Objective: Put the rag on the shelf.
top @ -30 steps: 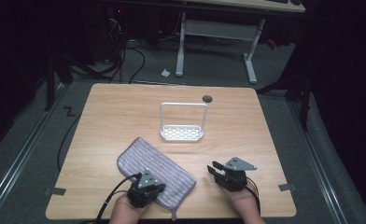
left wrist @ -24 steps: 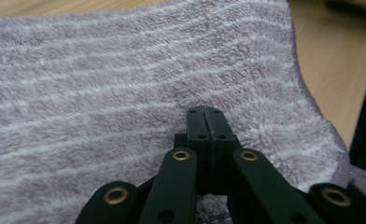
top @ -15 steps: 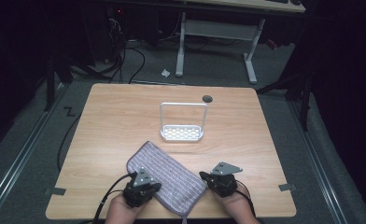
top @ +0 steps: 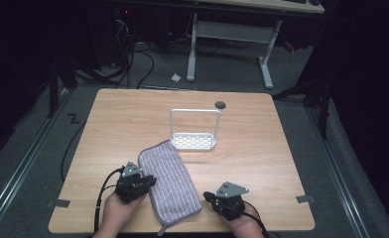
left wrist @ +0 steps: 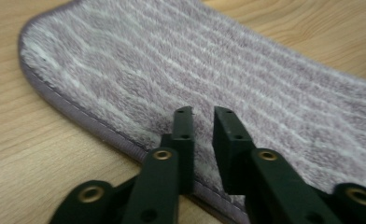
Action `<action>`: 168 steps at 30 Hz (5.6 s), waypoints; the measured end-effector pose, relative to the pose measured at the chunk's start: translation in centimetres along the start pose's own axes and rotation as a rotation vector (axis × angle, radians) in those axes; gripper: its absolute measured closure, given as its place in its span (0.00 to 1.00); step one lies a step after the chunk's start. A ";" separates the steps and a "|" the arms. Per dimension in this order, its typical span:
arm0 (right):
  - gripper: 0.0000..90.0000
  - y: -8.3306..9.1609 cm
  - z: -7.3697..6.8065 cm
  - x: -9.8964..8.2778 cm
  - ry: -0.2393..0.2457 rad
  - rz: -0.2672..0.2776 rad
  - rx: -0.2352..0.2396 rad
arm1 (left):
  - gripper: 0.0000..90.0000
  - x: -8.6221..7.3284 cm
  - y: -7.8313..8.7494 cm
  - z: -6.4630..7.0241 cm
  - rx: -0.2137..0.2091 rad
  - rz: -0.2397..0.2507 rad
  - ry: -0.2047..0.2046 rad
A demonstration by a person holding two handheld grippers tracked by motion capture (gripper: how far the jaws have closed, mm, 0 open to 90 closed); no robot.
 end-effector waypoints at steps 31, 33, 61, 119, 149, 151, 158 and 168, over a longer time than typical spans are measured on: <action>0.99 -4.2 1.5 2.0 -0.014 -0.047 0.020 | 0.78 -1.4 -2.0 4.8 -0.127 -0.036 -0.057; 0.99 -3.1 1.9 1.1 -0.026 -0.046 0.009 | 0.78 -1.3 -2.4 5.8 -0.153 -0.044 -0.076; 0.85 1.1 2.0 -0.6 -0.089 0.026 0.009 | 0.49 2.4 -5.5 4.1 -0.015 0.025 -0.049; 0.93 -3.4 4.1 3.1 -0.162 0.062 -0.134 | 0.88 2.8 -5.7 4.7 -0.061 0.122 0.005; 0.92 1.6 4.2 10.2 -0.093 0.343 -0.194 | 0.88 9.5 0.1 6.7 0.006 0.373 -0.082; 0.92 2.2 4.3 10.7 -0.094 0.368 -0.205 | 0.88 10.2 0.4 6.9 0.006 0.386 -0.080; 0.92 4.3 4.7 12.8 -0.091 0.445 -0.220 | 0.88 12.6 2.3 7.9 0.017 0.450 -0.125; 0.92 7.1 4.7 15.6 -0.069 0.517 -0.242 | 0.88 15.6 4.2 8.7 -0.004 0.521 -0.153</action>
Point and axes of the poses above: each handheld gripper's, and its own axes: y roughly backward along the jaws, x roughly out of its top, z roughly to its right, the point moved 8 cm from there along -y, roughly forward along the jaws, and after that the axes turned 1 degree about -y, right-handed, at the moved point
